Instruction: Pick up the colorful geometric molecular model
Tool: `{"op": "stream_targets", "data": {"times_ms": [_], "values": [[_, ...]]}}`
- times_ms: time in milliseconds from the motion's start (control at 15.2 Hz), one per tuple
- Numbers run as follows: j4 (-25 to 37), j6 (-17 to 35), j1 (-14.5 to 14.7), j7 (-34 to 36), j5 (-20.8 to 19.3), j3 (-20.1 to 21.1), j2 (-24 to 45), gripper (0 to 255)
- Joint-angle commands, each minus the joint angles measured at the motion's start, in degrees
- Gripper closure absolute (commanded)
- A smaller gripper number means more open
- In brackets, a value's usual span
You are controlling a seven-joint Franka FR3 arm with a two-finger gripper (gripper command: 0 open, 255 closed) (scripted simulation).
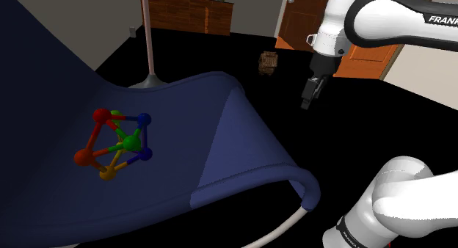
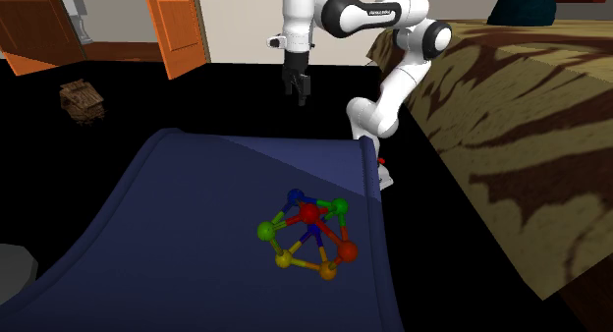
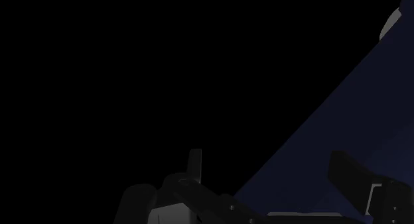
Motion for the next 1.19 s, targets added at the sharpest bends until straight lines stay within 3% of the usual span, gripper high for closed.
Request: {"op": "stream_targets", "data": {"times_ms": [0, 594, 1122], "values": [[0.0, 0.0, 0.0, 0.0, 0.0, 0.0, 0.0, 0], [4.7, 5.2, 3.2, 11.5, 7.9, 8.6, 8.7, 0], [13.1, 9.8, 4.9, 21.4, 11.5, 15.8, 19.4, 0]]}}
